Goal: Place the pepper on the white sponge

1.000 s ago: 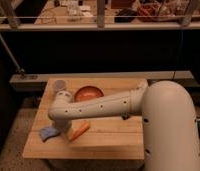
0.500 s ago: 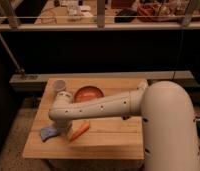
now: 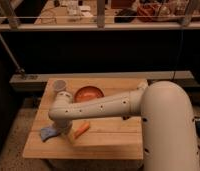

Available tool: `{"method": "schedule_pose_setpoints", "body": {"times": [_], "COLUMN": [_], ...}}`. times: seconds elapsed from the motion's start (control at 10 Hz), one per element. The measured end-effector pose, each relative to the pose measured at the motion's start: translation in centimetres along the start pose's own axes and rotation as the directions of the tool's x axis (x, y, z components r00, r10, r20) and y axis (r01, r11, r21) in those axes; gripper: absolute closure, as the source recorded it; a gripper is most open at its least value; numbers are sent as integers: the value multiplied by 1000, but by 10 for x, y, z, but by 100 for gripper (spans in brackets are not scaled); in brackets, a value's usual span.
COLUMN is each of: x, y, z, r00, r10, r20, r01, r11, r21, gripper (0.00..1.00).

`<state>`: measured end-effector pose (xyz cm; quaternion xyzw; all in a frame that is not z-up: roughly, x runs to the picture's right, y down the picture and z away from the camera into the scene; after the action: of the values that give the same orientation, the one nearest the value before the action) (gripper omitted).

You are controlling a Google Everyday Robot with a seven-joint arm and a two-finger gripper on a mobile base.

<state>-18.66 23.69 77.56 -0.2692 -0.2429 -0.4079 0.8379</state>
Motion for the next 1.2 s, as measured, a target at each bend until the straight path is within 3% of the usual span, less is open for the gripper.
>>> {"method": "schedule_pose_setpoints", "body": {"times": [1.2], "x": [-2], "y": [7], "z": [9], "r00": [1000], "r10": [-22], "r20": [8], "r01": [22], "r11": [999], "r21": [-24], "gripper": [20]}}
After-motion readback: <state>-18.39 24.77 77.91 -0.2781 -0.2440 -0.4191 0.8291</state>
